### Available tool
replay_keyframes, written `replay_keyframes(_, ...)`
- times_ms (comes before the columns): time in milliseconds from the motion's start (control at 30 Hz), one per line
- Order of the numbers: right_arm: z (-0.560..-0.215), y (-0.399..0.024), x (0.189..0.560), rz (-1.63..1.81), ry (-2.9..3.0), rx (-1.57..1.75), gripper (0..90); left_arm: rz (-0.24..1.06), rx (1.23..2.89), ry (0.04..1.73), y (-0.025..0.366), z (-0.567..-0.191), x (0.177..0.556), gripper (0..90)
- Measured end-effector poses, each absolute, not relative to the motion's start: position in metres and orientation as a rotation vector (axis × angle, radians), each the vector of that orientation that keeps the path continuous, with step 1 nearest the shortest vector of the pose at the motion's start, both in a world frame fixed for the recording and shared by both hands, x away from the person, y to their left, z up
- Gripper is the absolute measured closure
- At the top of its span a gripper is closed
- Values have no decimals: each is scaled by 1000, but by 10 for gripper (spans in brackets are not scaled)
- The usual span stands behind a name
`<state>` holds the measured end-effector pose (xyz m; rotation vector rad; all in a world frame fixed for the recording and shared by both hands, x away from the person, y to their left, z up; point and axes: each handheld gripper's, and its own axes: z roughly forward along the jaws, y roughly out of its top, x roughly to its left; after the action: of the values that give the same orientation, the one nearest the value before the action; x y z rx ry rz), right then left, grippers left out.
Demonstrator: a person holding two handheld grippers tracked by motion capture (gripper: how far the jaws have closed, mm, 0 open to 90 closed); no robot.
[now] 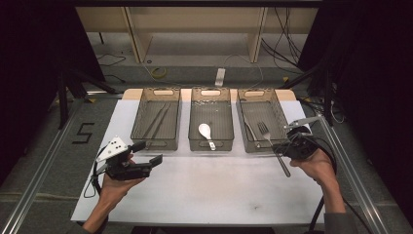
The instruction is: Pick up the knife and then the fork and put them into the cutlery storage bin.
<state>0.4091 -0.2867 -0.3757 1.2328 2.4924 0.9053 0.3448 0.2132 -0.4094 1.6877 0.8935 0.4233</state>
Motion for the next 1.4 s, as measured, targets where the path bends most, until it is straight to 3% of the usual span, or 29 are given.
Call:
replay_keyframes(733,-331,-270,469,1079,2381,1290,874,422,1680,892,214,-409,345,154)
replay_keyframes(1400,-335,-263,513,1209,2319,1438,887,418,1679,890,214,-409,345,154)
